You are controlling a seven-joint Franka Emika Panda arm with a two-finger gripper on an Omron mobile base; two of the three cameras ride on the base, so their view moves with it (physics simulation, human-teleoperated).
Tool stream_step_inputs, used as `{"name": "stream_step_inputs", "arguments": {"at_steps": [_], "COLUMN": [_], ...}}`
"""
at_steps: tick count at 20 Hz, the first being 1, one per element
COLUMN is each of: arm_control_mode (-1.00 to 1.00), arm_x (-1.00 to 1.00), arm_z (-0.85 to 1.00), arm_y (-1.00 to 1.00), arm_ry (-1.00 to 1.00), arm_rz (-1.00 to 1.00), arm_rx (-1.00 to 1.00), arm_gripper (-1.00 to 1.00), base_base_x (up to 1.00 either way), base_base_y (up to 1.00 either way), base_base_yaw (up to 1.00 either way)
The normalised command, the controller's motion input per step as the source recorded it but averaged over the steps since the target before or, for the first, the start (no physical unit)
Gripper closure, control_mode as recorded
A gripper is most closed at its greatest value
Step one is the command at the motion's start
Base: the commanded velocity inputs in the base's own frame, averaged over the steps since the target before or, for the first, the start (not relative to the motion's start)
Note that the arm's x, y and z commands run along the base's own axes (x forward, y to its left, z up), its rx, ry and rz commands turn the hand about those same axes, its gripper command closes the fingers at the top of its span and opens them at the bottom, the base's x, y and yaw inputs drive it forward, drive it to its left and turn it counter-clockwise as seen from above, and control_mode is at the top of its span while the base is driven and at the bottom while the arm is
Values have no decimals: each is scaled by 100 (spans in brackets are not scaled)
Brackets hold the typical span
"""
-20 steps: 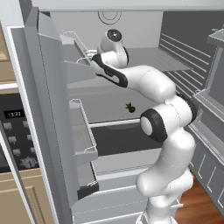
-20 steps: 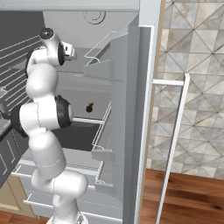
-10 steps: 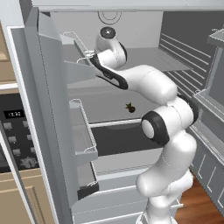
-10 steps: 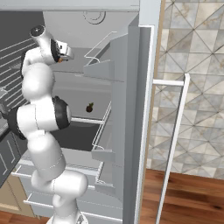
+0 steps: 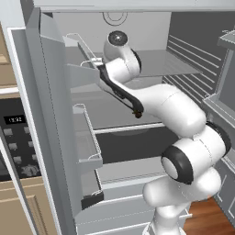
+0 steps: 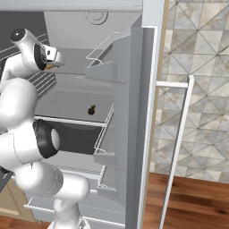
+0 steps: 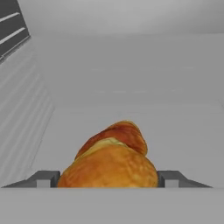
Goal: Move the croissant and beet from the top shelf to the second highest shelf to make space. Then, place the pitcher from the counter on the cleared top shelf.
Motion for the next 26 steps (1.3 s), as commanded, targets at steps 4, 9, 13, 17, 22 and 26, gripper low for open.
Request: {"name": "stream_step_inputs", "arguments": {"at_steps": [4, 9, 13, 17, 22, 26], "arm_control_mode": [-100, -100, -100, -100, -100, -100], "arm_x": [-100, -100, -100, -100, -72, 5], "arm_z": [3, 1, -13, -44, -65, -61], "arm_y": [-45, -43, -14, 0, 0, 0], "arm_ry": [-8, -6, 1, 6, 6, 0], "arm_rz": [0, 1, 2, 3, 4, 1], "arm_rx": [16, 18, 5, 0, 0, 0], "arm_gripper": [100, 100, 100, 100, 100, 100], "base_base_x": [0, 0, 0, 0, 0, 0], "base_base_y": [0, 0, 0, 0, 0, 0], "base_base_yaw": [0, 0, 0, 0, 0, 0]}}
